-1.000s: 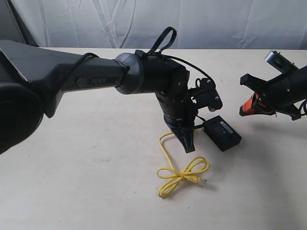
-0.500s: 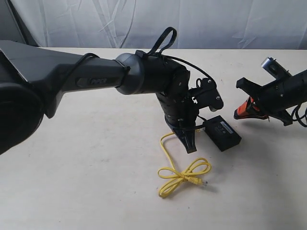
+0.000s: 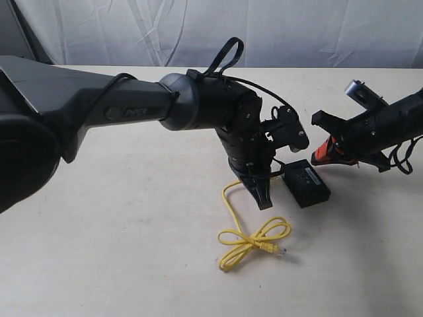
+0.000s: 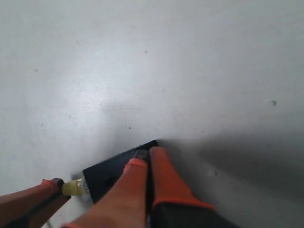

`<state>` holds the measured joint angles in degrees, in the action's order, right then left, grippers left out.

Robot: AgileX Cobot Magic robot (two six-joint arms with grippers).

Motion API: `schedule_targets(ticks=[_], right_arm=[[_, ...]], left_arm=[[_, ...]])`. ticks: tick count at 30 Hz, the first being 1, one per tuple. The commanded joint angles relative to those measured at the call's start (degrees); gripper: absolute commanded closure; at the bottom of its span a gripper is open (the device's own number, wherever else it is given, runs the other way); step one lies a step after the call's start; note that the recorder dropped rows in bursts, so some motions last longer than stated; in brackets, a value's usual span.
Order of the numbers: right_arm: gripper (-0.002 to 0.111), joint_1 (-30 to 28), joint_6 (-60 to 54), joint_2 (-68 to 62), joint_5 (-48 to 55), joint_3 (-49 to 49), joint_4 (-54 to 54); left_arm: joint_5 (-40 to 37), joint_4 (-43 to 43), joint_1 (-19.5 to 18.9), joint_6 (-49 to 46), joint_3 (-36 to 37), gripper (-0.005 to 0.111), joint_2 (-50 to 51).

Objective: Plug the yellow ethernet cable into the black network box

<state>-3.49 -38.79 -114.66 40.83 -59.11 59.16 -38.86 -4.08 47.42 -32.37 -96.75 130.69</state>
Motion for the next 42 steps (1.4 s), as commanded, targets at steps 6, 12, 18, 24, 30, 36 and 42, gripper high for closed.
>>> schedule_targets(ticks=[6, 12, 18, 24, 30, 36, 42], right_arm=[[0.109, 0.9, -0.6, 0.1, -0.5, 0.2, 0.3], [0.109, 0.9, -0.6, 0.1, -0.5, 0.2, 0.3], [0.109, 0.9, 0.0, 0.1, 0.0, 0.2, 0.6], [0.109, -2.3, 2.7, 2.5, 1.2, 0.2, 0.6], [0.109, -4.5, 4.5, 3.3, 1.5, 0.2, -3.4], [0.109, -3.2, 5.2, 2.1, 1.8, 0.2, -4.0], [0.109, -1.0, 5.2, 0.1, 1.7, 0.2, -4.1]], left_arm=[[3.0, 2.2, 1.9, 0.1, 0.3, 0.107, -0.7], [4.9, 2.9, 1.9, 0.1, 0.3, 0.107, -0.7], [5.4, 2.9, 1.9, 0.1, 0.3, 0.107, -0.7], [5.4, 2.9, 1.8, 0.2, 0.3, 0.107, -0.7], [5.5, 2.9, 1.8, 0.2, 0.3, 0.107, -0.7], [5.9, 2.9, 1.8, 0.2, 0.3, 0.107, -0.7], [6.0, 2.9, 1.8, 0.2, 0.3, 0.107, -0.7]])
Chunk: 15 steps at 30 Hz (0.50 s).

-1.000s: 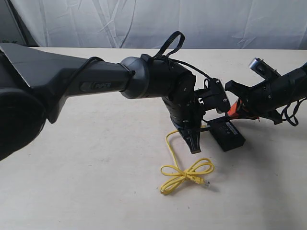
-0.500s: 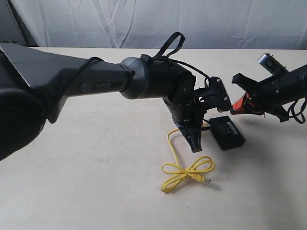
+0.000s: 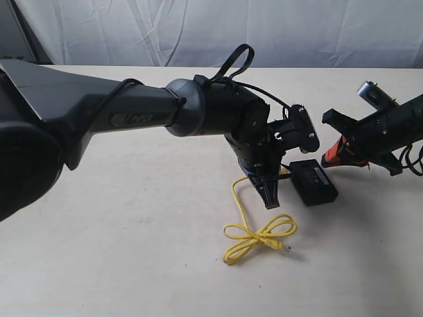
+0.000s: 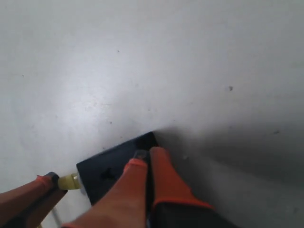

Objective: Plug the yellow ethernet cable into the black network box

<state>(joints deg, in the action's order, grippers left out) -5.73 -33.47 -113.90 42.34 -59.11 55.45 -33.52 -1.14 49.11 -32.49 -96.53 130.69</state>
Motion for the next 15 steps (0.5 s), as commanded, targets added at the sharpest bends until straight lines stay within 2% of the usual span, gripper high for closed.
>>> schedule_targets(ticks=[1, 15], right_arm=[[0.109, 1.5, -0.1, -0.7, 0.2, 0.2, -0.4], [0.109, 1.8, -0.1, -0.7, 1.6, 0.2, -0.8]], left_arm=[[0.6, -0.1, 0.2, 0.4, 0.1, 0.107, -0.7], [0.6, -0.2, 0.2, 0.4, 0.1, 0.107, -0.7]])
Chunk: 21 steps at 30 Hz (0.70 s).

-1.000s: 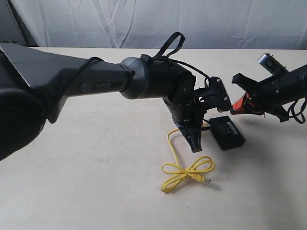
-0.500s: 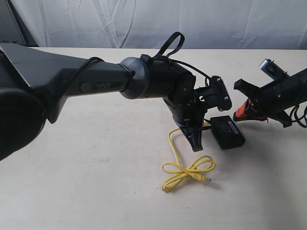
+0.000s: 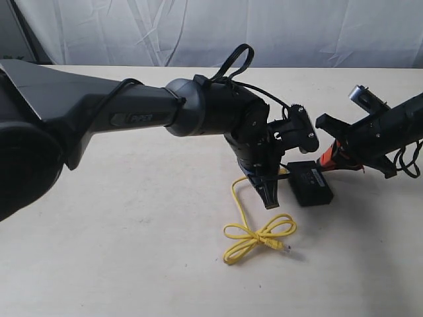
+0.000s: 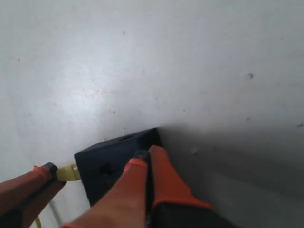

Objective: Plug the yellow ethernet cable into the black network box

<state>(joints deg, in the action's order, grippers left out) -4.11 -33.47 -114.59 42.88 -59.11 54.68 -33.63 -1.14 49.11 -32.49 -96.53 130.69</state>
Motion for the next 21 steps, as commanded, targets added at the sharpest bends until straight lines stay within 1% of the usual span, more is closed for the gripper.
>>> schedule_targets(ticks=[1, 5, 9, 13, 17, 21], right_arm=[[0.109, 0.2, -0.1, 0.0, 0.8, 0.2, 0.0], [0.109, -0.7, 0.2, 0.7, -1.2, 0.2, -0.4], [0.109, -3.2, 1.2, 1.8, -1.5, 0.2, -1.7], [0.109, -3.8, 2.2, 1.6, -2.2, 0.2, -3.9], [0.109, -1.4, 2.1, 0.9, -1.4, 0.2, -2.5], [0.109, 3.1, 2.0, 0.0, -1.1, 0.2, -3.3]], left_arm=[[0.7, -0.2, 0.2, 0.4, 0.1, 0.107, -0.7], [0.3, -0.2, 0.2, 0.4, 0.1, 0.107, -0.7], [0.0, -0.1, 0.2, 0.4, 0.1, 0.107, -0.7], [0.0, -0.1, 0.2, 0.4, 0.1, 0.107, -0.7], [0.0, -0.1, 0.2, 0.4, 0.1, 0.107, -0.7], [0.2, -0.1, 0.2, 0.4, 0.1, 0.107, -0.7]])
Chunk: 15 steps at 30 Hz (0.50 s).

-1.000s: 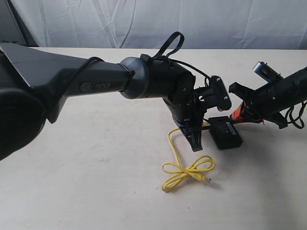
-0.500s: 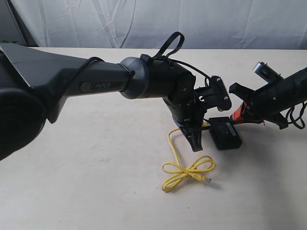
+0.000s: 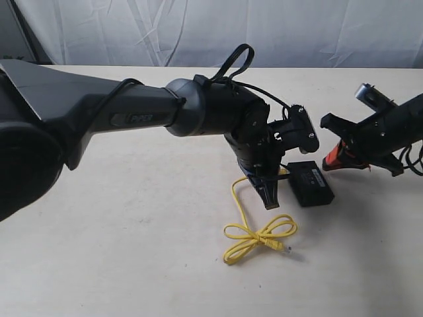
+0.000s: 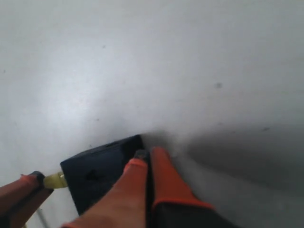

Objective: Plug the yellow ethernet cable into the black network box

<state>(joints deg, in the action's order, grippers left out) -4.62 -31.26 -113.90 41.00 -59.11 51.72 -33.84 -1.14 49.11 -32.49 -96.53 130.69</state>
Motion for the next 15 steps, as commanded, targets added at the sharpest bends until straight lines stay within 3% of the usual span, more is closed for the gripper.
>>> schedule_targets(ticks=[1, 11, 15], right_arm=[[0.109, 4.4, -0.3, -0.7, 0.4, 0.2, -0.5], [0.109, -0.6, -0.1, 1.0, 1.2, -0.1, -1.0], [0.109, 2.0, -0.1, 0.9, 1.9, -0.1, -0.7]], left_arm=[[0.4, -0.1, 0.2, 0.4, 0.1, 0.107, -0.7], [0.0, -0.2, 0.2, 0.4, 0.1, 0.107, -0.7], [0.0, -0.2, 0.2, 0.4, 0.1, 0.107, -0.7]])
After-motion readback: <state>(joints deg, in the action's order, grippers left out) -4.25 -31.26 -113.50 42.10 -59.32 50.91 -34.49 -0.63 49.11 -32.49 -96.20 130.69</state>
